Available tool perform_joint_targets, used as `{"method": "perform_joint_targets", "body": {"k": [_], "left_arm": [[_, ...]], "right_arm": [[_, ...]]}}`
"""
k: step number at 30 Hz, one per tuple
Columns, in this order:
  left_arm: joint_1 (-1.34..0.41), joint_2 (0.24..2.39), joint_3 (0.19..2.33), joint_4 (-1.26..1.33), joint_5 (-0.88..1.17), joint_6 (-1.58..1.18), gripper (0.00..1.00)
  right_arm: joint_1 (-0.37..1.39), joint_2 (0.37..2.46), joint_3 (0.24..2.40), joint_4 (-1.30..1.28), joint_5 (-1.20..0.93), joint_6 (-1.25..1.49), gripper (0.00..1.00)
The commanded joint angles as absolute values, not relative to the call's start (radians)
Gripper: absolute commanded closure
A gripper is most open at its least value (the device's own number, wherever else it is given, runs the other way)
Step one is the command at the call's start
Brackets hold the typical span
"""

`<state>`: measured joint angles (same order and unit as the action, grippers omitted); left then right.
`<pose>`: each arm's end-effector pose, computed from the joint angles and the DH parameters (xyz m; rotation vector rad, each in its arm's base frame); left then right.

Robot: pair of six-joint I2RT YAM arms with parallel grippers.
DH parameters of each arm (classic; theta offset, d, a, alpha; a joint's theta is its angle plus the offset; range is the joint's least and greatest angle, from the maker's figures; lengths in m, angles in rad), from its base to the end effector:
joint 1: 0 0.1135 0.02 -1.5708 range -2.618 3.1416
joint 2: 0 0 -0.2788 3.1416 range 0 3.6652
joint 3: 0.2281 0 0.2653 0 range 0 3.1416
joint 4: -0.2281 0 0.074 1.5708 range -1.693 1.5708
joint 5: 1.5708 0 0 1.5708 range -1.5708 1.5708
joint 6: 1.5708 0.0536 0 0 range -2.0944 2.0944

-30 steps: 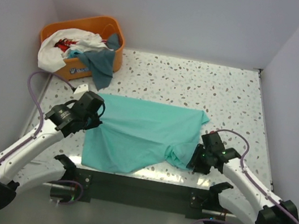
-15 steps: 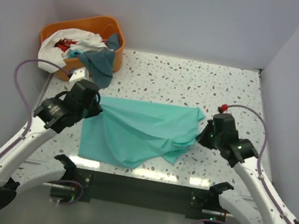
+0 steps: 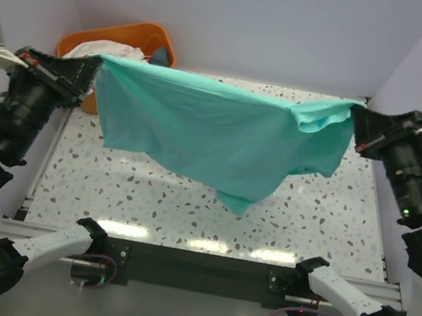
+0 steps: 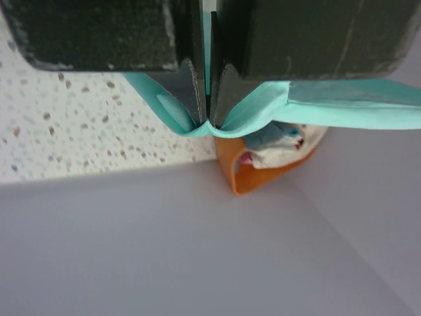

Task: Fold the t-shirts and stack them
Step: Flatten the tshirt out, then fold the tshirt

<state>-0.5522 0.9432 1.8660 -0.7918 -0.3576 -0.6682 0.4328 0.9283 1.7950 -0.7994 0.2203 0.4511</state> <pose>0.0844 -0.0300 0.5977 -0.3851 1.4403 -0.7380 0.0962 0.0315 0.5810 0.1936 1.5171 0.5430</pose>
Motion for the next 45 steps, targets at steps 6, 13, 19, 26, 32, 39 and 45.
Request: {"method": "perform_joint_targets", "body": {"k": [6, 13, 19, 26, 32, 39, 45], "left_arm": [[-0.555, 0.933, 2.106, -0.712, -0.17, -0.601, 1.0], [-0.502, 0.922, 2.161, -0.712, -0.11, -0.624, 1.0], [-0.446, 0.956, 2.015, -0.71, -0.22, -0.661, 1.0], [-0.446, 1.02, 1.579, -0.652, -0.511, -0.768, 1.0], [-0.387, 1.194, 1.134, -0.347, -0.407, -0.802, 1.0], [-0.259, 1.63, 1.06, -0.034, -0.244, -0.772, 1.0], [-0.241, 1.926, 1.314, -0.084, -0.251, -0.724, 1.0]], "right_arm": [[0.433, 1.106, 2.442, -0.885, -0.064, 0.367, 1.0], [0.433, 1.005, 2.353, -0.775, -0.058, 0.37, 1.0], [0.434, 1.063, 2.298, -0.819, 0.301, 0.27, 1.0], [0.423, 1.169, 1.817, -0.579, 0.745, 0.134, 1.0], [0.203, 1.311, 1.475, -0.329, 0.505, 0.232, 1.0], [0.134, 1.636, 1.373, -0.13, 0.255, 0.23, 1.0], [0.126, 1.836, 1.466, -0.112, 0.184, 0.252, 1.0]]}}
